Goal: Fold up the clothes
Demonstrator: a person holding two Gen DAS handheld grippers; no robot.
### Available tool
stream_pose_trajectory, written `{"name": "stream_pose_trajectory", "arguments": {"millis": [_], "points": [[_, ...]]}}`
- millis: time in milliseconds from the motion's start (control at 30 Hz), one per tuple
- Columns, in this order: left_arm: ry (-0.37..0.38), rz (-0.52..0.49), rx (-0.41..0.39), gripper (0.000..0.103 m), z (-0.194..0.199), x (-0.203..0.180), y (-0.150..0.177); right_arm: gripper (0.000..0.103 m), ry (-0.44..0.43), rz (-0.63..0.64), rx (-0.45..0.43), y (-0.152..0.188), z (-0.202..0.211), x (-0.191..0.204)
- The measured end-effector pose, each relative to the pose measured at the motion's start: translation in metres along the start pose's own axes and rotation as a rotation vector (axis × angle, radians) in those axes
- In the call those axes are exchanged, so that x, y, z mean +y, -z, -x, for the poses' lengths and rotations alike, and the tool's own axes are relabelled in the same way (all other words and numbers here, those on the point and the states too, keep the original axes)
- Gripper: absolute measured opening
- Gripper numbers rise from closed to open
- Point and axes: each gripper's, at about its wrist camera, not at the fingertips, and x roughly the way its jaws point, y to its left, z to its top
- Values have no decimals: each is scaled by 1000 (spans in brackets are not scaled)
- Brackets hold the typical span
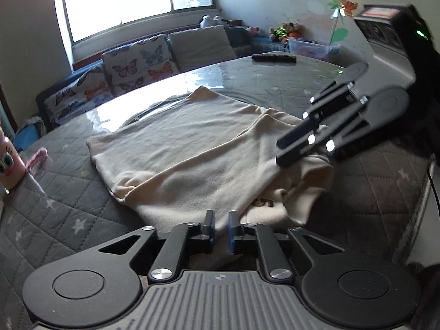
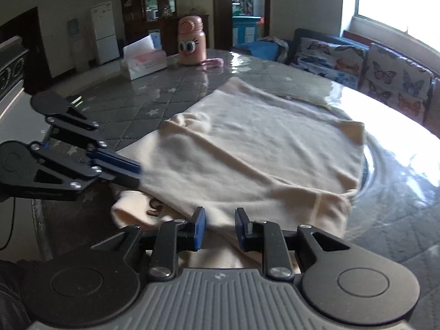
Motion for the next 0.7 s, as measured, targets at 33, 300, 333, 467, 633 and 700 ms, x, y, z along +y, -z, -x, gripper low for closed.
{"name": "stream_pose_trajectory", "arguments": {"millis": [33, 300, 333, 467, 633, 700], "points": [[2, -17, -3, 23, 2, -2, 1, 22, 5, -16, 2, 1, 2, -4], [43, -186, -35, 38, 9, -24, 12, 24, 25, -77, 23, 12, 13, -23], [52, -195, -39, 39, 9, -26, 12, 24, 26, -75, 21, 12, 16, -23], [80, -221, -52, 39, 4, -33, 12, 28, 40, -59, 22, 13, 27, -26], [71, -233, -68, 37, -6, -37, 12, 37, 44, -13, 46, 16, 35, -23], [69, -220, -79, 25, -6, -35, 11, 41, 43, 17, 57, 17, 37, -20]]}}
